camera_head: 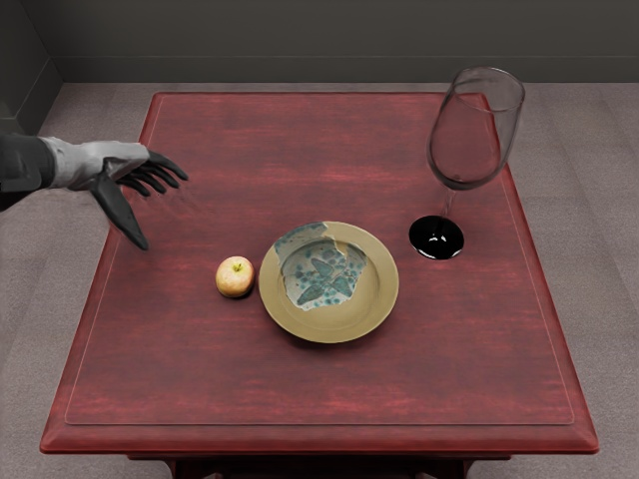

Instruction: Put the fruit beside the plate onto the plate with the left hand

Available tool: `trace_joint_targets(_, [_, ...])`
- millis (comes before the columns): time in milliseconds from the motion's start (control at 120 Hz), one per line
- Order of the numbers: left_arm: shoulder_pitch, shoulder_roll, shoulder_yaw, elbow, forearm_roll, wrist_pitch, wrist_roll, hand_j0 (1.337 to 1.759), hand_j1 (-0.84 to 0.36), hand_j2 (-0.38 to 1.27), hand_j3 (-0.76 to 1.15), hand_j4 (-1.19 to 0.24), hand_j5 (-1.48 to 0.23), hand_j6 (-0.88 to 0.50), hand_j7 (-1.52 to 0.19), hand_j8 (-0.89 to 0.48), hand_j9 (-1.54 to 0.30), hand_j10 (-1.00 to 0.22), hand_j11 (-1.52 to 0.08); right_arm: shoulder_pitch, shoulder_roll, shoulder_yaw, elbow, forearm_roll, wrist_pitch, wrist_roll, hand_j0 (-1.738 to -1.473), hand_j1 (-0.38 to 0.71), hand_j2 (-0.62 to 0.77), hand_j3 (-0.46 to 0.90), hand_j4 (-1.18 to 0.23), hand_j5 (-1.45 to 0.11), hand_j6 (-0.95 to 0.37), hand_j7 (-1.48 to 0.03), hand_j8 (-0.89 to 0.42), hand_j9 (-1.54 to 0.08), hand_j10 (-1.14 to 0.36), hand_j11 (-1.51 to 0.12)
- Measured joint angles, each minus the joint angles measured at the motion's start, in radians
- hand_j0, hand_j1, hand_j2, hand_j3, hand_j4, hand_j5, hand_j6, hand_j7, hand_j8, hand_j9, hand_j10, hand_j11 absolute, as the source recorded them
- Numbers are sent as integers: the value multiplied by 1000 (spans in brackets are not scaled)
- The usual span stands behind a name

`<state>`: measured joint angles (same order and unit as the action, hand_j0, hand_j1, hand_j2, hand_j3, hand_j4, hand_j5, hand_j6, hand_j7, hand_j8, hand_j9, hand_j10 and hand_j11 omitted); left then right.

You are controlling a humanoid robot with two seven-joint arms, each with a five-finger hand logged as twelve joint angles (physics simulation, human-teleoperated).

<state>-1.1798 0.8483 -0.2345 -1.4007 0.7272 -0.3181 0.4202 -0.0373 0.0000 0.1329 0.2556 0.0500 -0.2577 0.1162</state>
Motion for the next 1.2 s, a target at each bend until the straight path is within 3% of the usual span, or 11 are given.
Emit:
trace_joint_targets(208, [-96,-9,187,-2,35,153,68,1658,55,52,0,-252,-322,-253,-322,-252,-321,-251,-321,-13,0,0,1,0,0,0,-1658,-307,-7,0,-35,-45,-35,-45,-35,-45,-35,-45])
trace_joint_targets(383, [-180,-17,300,-5,27,202,98,1658,55,53,0,-252,-322,-253,-322,-253,-322,-252,-322,-14,0,1,1,0,0,0,-1658,-307,-7,0,-35,-45,-35,-45,-35,-45,-35,-45])
trace_joint_targets(442, [-337,17,378,-26,-22,223,104,1658,55,53,0,-252,-323,-254,-322,-253,-322,-252,-322,-15,0,1,1,1,0,0,-1658,-307,-7,0,-35,-45,-35,-45,-35,-45,-35,-45])
trace_joint_targets(567, [-700,-24,725,-117,-200,375,93,1658,53,51,0,-250,-322,-251,-322,-251,-322,-250,-322,-15,0,1,1,1,0,0,-1658,-307,-7,0,-35,-45,-35,-45,-35,-45,-35,-45])
trace_joint_targets(658, [-822,-103,920,-172,-309,467,86,1658,52,51,0,-249,-322,-250,-322,-250,-322,-249,-322,-15,0,1,1,1,0,0,-1658,-307,-7,0,-35,-45,-35,-45,-35,-45,-35,-45])
trace_joint_targets(825, [-859,-278,1092,-226,-482,546,81,1658,52,51,0,-250,-323,-250,-323,-250,-323,-249,-323,-15,0,1,1,1,0,0,-1658,-307,-7,0,-35,-45,-35,-45,-35,-45,-35,-45])
trace_joint_targets(1042, [-948,-467,1147,-264,-624,647,79,1658,52,51,0,-249,-323,-250,-323,-250,-323,-249,-323,-15,0,1,1,1,0,0,-1658,-308,-7,0,-35,-45,-35,-45,-35,-45,-35,-45])
trace_joint_targets(1200, [-946,-562,1156,-275,-692,677,72,1658,51,50,0,-249,-323,-250,-323,-249,-323,-249,-323,-15,0,1,1,1,0,0,-1658,-308,-7,0,-35,-45,-35,-45,-35,-45,-35,-45])
